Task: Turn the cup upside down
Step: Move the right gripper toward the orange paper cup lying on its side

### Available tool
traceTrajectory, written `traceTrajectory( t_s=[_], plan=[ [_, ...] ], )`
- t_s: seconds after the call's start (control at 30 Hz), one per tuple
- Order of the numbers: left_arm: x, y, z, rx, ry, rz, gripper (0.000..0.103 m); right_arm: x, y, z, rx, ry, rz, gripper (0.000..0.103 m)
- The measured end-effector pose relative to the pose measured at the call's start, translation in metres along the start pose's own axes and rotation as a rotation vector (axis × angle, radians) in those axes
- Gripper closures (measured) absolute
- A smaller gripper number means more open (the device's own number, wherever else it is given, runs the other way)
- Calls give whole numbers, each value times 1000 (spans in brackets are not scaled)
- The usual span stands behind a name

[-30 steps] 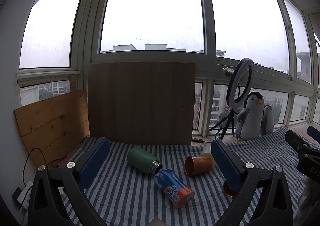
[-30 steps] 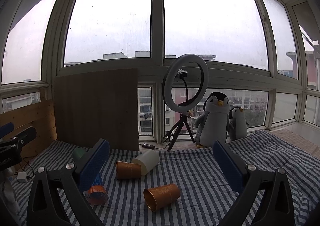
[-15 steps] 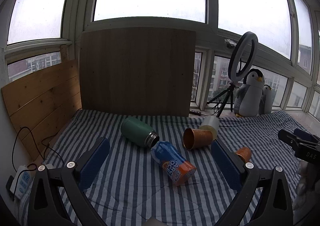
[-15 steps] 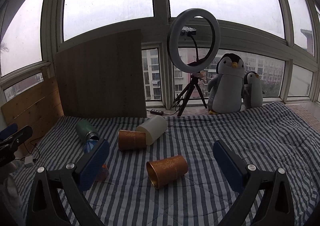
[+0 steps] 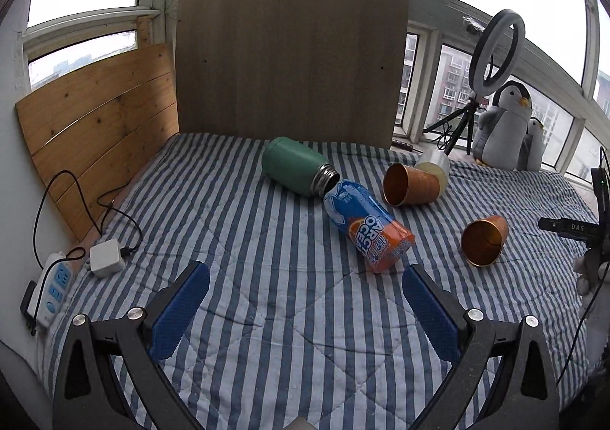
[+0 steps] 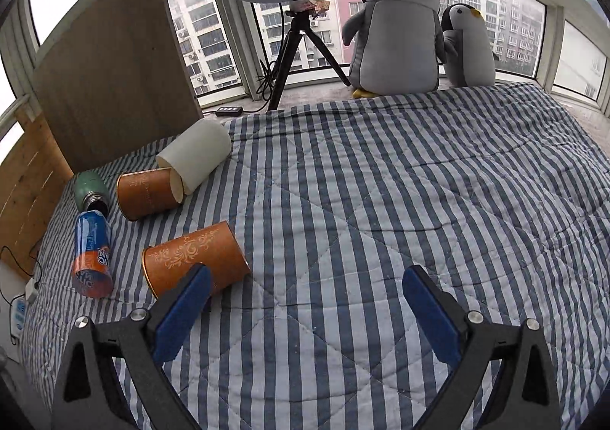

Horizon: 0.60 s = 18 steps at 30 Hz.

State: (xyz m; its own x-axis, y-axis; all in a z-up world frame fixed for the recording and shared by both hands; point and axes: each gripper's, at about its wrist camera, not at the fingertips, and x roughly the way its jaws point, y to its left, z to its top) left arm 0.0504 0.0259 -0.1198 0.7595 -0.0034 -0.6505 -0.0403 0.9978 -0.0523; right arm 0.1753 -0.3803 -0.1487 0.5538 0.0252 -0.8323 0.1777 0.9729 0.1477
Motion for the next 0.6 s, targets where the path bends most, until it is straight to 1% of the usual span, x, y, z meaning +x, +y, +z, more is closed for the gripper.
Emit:
traceTrajectory(
  t_s=[0.07,0.1,0.13,0.17,0.23,0.33,0.43,0.53,0.6],
  plan=[
    [1,4,-7,-14,41,12,1,13,1,5,-50,39,-15,24],
    [1,7,-10,-25,58,24,1,19,3,6,-89,63,-29,27],
    [0,9,-12,-33,70,33,1,25,5,7,-121,86,-37,35],
    [0,11,-13,-41,79,45,1,31,6,6,-146,114,-31,42],
    [-4,16,-14,-62,85,63,1,38,4,4,-158,150,-18,50],
    [-9,17,-11,-77,88,80,1,38,10,-2,-190,181,28,51],
    [-14,14,-5,-66,75,93,1,40,29,-8,-242,217,92,51],
    [-16,12,-1,-59,67,101,1,45,51,-13,-303,222,103,51],
    [-16,14,-1,-66,69,104,1,50,63,-16,-307,242,139,51]
  ],
)
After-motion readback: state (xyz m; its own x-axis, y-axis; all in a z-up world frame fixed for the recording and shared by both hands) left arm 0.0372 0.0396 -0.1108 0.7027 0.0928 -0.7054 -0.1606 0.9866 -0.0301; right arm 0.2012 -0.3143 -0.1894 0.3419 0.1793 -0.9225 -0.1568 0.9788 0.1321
